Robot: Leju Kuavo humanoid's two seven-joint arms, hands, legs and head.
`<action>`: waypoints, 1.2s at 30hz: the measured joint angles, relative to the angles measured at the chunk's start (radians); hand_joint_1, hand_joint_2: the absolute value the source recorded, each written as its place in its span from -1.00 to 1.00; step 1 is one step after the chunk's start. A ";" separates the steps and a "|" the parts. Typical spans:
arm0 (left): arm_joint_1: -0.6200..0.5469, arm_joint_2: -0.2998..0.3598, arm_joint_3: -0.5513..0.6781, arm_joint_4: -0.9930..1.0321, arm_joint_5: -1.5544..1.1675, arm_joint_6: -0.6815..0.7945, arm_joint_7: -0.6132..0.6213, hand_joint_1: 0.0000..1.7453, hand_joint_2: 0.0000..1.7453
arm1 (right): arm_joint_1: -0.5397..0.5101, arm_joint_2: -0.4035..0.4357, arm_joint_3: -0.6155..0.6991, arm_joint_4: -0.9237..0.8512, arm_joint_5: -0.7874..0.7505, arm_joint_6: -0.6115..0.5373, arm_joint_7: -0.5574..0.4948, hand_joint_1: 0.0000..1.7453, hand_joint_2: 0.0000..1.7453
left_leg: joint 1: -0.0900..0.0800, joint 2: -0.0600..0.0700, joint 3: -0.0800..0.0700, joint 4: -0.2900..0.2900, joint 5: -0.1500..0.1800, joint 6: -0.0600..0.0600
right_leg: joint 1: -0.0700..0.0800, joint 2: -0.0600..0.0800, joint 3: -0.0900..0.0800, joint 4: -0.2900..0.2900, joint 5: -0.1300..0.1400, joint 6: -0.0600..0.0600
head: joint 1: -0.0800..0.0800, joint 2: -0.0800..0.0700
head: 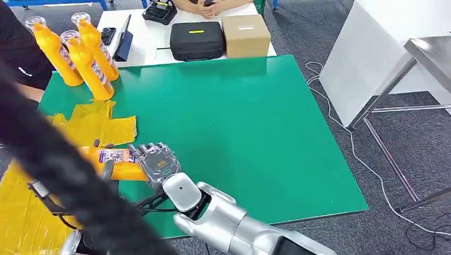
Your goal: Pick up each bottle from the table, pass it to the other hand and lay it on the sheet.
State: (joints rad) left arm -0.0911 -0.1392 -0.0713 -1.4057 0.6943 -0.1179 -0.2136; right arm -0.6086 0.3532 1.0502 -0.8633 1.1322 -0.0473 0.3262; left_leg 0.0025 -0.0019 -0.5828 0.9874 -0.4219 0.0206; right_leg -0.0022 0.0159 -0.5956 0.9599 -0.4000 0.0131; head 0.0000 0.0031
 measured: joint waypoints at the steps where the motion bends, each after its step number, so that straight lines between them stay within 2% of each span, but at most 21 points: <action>1: 0.000 0.000 0.000 0.000 0.000 0.000 0.000 1.00 1.00 | 0.000 0.000 0.000 0.000 -0.002 0.000 -0.001 -1.00 -1.00 | 0.000 0.000 0.000 0.000 0.000 0.000 | 0.000 0.000 0.000 0.000 0.000 0.000 | 0.000 0.000; 4: -0.008 -0.001 0.002 0.000 0.000 0.000 -0.002 1.00 1.00 | 0.005 0.000 -0.004 0.003 -0.022 -0.009 -0.002 -1.00 -1.00 | 0.000 0.001 0.000 0.000 0.000 0.000 | 0.000 0.000 0.000 0.000 0.000 0.000 | 0.000 0.000; 6: -0.022 -0.001 0.000 0.000 -0.001 -0.002 -0.005 1.00 1.00 | 0.015 -0.004 -0.017 0.003 -0.047 -0.058 -0.006 -1.00 -1.00 | 0.000 0.001 0.000 0.000 0.000 0.000 | 0.000 0.000 0.000 0.000 0.000 0.000 | 0.000 0.000; 12: -0.042 -0.005 -0.001 -0.027 -0.006 -0.008 -0.016 1.00 1.00 | 0.067 -0.048 -0.115 -0.038 -0.035 -0.118 -0.028 -1.00 -1.00 | 0.000 -0.001 0.000 0.000 0.000 0.000 | -0.001 0.000 0.001 0.000 0.000 0.000 | 0.000 0.000; 21: -0.001 0.000 0.016 -0.073 -0.080 0.055 -0.055 1.00 1.00 | 0.162 -0.183 -0.350 -0.209 0.008 -0.207 -0.025 -1.00 -1.00 | -0.001 -0.003 -0.001 0.000 0.000 0.000 | -0.001 -0.002 0.002 0.000 0.000 0.000 | 0.000 0.000; 24: 0.014 0.000 0.031 -0.077 -0.155 0.131 -0.086 1.00 1.00 | 0.193 -0.214 -0.416 -0.268 0.017 -0.226 -0.018 -1.00 -1.00 | -0.001 -0.003 -0.001 0.000 0.000 0.000 | -0.001 -0.003 0.002 0.000 0.000 0.000 | 0.000 0.000; 27: 0.016 0.007 0.052 -0.077 -0.334 0.269 -0.153 1.00 1.00 | 0.222 -0.250 -0.471 -0.320 0.011 -0.237 -0.023 -1.00 -1.00 | 0.000 -0.003 -0.001 0.000 0.000 0.000 | 0.000 -0.003 0.002 0.000 0.000 0.000 | 0.000 0.000; 32: 0.016 0.008 0.053 -0.077 -0.344 0.278 -0.157 1.00 1.00 | 0.223 -0.252 -0.474 -0.322 0.011 -0.238 -0.024 -1.00 -1.00 | 0.000 -0.003 -0.001 0.000 0.000 0.000 | 0.000 -0.003 0.002 0.000 0.000 0.000 | 0.000 0.000; 36: -0.024 0.034 0.089 -0.063 -0.554 0.438 -0.205 1.00 1.00 | 0.256 -0.304 -0.531 -0.375 -0.024 -0.250 -0.047 -1.00 -1.00 | 0.000 -0.003 0.000 0.000 0.000 0.000 | 0.000 -0.003 0.002 0.000 0.000 0.000 | 0.000 0.000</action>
State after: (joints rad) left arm -0.1151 -0.1049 0.0180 -1.4686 0.1403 0.3206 -0.4189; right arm -0.3527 0.0488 0.5196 -1.2383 1.1085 -0.2968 0.2796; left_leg 0.0025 -0.0046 -0.5833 0.9874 -0.4219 0.0208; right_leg -0.0024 0.0133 -0.5935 0.9599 -0.3996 0.0135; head 0.0000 0.0030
